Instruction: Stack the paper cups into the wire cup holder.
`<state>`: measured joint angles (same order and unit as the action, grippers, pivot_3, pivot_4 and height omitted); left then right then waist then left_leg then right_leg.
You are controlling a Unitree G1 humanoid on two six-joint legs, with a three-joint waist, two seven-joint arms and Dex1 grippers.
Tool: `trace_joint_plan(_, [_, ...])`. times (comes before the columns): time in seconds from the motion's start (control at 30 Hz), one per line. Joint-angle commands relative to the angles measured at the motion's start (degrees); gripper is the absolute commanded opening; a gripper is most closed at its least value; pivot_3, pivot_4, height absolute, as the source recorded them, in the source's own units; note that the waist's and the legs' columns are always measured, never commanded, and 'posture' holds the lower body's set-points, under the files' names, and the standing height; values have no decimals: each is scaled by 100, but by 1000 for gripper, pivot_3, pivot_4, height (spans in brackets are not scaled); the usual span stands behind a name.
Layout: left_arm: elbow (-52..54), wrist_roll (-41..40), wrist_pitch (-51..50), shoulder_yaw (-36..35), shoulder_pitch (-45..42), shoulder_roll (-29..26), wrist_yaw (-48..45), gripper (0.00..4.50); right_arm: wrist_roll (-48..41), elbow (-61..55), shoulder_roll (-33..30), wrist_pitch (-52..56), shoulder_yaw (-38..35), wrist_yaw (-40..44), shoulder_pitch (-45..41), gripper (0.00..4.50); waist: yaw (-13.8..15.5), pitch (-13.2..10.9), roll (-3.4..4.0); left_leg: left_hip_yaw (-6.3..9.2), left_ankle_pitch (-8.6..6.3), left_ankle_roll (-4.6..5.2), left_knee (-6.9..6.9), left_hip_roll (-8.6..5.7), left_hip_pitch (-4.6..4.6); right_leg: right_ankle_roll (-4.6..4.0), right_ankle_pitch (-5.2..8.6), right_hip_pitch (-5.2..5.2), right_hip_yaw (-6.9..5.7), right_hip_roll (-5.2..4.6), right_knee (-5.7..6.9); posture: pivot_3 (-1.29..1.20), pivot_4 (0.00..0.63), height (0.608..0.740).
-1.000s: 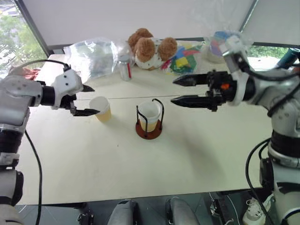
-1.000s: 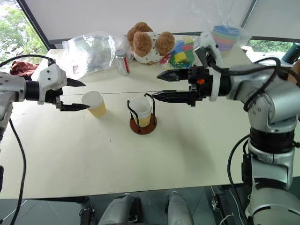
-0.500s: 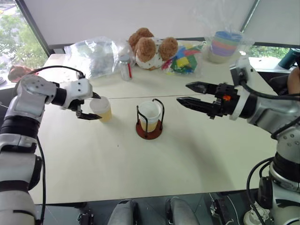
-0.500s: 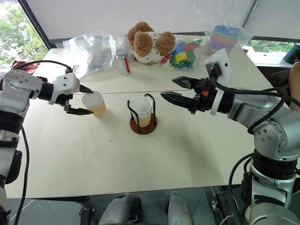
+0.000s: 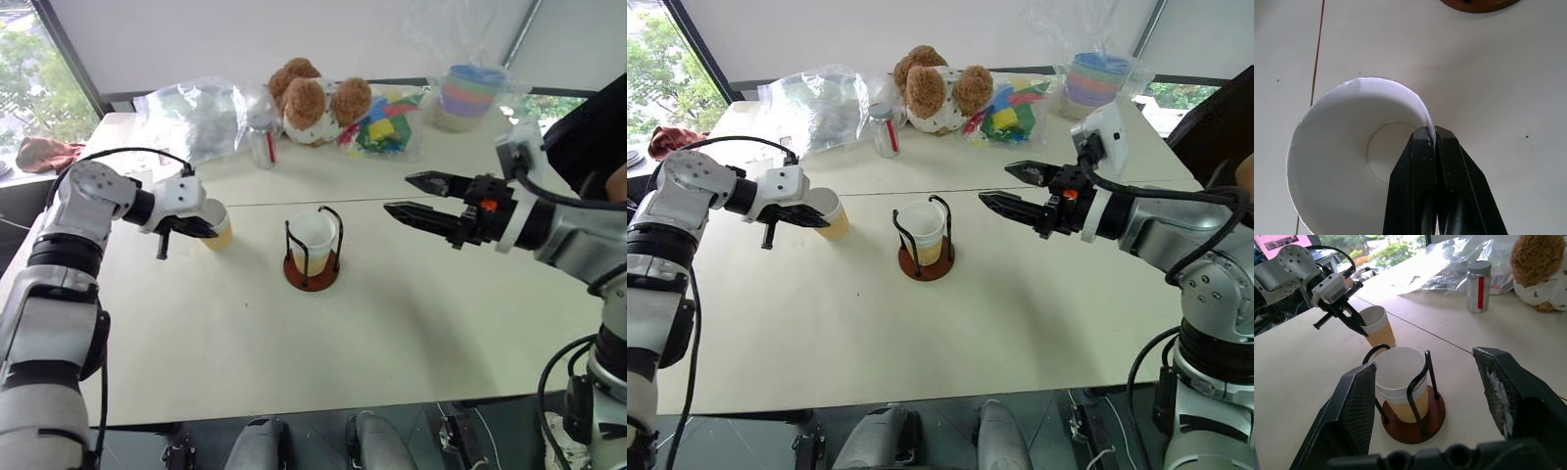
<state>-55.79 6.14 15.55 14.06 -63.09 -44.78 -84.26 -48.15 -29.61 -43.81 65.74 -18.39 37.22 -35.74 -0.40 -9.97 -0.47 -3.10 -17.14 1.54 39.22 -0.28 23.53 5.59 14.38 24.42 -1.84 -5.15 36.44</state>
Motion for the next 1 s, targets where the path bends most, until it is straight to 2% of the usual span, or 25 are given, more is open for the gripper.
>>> trace_joint_plan(0.03, [225,-153,-20,-191,-628,59,-160,25,-123,-63,-255,-133,-259,25,80,3406,29,-2,-3,1,0,0,0,0,1,0,0,0,0,0,0,0,150,740])
trace_joint_plan(0.2, [1028,-1284,-1123,-206,-1638,578,-818,25,-72,23,-1085,-358,-390,730,597,3406,150,-3,-5,16,-2,4,13,-3,28,6,-3,2,-7,2,-18,0,150,740])
trace_joint_plan(0.33, [1768,-2602,-1971,505,-1875,585,-824,25,-61,-65,-1675,-573,-520,1258,1136,3406,84,-1,-1,11,-15,26,18,-7,35,11,-5,1,3,0,-30,0,150,740])
trace_joint_plan(0.47, [2234,-3454,-2134,1415,-1943,381,-824,25,-174,-227,-1759,-586,-689,1186,1375,3406,-11,-2,1,12,-14,25,18,-1,22,13,-5,2,6,3,-24,0,150,740])
trace_joint_plan(0.73, [1986,-3841,-1299,2871,-2213,67,-824,25,-574,-737,-1442,-462,-1041,556,1838,3406,-16,-3,2,10,-5,11,18,3,1,11,-5,0,15,9,-8,0,150,740])
trace_joint_plan(1.0, [1567,-3972,-875,3332,-2412,202,-824,25,-872,-819,-1373,-542,-1030,147,1950,3406,114,-4,0,9,-6,12,25,0,7,11,-5,-1,15,8,-15,0,150,740])
